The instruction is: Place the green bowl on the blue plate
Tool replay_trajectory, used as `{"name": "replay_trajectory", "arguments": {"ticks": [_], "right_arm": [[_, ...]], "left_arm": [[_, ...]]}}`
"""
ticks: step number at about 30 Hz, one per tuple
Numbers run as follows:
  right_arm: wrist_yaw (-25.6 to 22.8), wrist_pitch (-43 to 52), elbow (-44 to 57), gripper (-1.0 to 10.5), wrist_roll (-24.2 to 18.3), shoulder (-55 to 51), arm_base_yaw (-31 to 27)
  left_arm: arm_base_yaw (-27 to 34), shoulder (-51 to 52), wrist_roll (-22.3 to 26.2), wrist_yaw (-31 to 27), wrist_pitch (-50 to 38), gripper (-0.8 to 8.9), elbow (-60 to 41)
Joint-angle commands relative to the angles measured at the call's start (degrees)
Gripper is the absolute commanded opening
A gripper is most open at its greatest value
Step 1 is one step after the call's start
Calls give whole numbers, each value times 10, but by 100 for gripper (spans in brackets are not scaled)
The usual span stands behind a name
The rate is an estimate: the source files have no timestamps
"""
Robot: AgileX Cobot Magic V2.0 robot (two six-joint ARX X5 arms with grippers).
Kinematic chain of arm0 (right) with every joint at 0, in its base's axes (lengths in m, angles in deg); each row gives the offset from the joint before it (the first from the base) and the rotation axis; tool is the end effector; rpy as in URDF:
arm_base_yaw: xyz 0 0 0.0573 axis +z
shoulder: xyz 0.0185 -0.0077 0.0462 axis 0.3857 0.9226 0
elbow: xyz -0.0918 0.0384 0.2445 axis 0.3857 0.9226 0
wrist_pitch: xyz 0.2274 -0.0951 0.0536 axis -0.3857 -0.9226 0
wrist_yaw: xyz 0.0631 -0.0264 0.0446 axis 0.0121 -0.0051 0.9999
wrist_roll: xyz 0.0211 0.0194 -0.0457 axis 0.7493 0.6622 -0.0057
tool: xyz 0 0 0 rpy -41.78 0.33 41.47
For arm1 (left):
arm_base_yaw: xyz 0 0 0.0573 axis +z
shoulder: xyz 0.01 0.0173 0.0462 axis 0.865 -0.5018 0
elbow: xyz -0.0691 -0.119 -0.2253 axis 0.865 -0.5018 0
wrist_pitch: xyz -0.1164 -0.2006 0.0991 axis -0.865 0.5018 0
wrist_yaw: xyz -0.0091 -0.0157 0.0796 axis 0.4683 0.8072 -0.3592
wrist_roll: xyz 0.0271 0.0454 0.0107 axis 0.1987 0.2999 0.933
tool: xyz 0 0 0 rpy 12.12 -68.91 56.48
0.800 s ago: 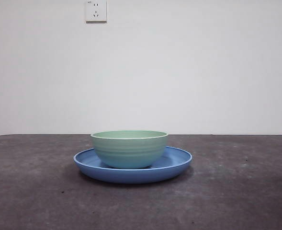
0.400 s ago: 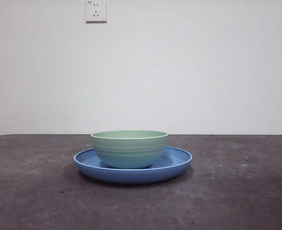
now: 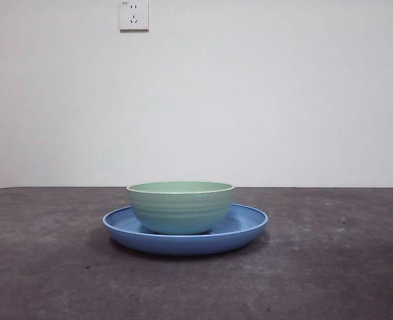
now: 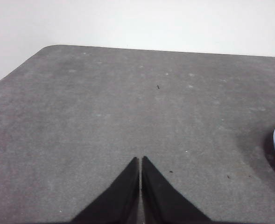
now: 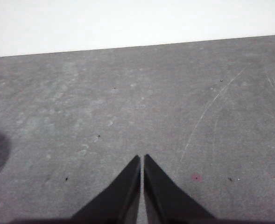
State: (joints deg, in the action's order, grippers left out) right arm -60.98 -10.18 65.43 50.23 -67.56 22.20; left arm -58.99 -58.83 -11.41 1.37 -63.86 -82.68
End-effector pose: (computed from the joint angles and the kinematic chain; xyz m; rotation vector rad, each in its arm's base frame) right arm 0.0959 0.0008 0.1527 0.1403 0.1565 0.0364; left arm 0.0948 0.0002 0.1568 -0.0475 0.1525 -0.0264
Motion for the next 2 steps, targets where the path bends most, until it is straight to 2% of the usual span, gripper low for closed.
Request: {"name": "replay_trajectory", "arguments": {"ticks": [1,2], "right_arm": [[-2,4,3,7,5,-1,-1],[-2,4,3,7,5,-1,-1]], "left_arm": [[1,1,-2,-1,4,8,-12],[1,1,-2,-1,4,8,-12]]}}
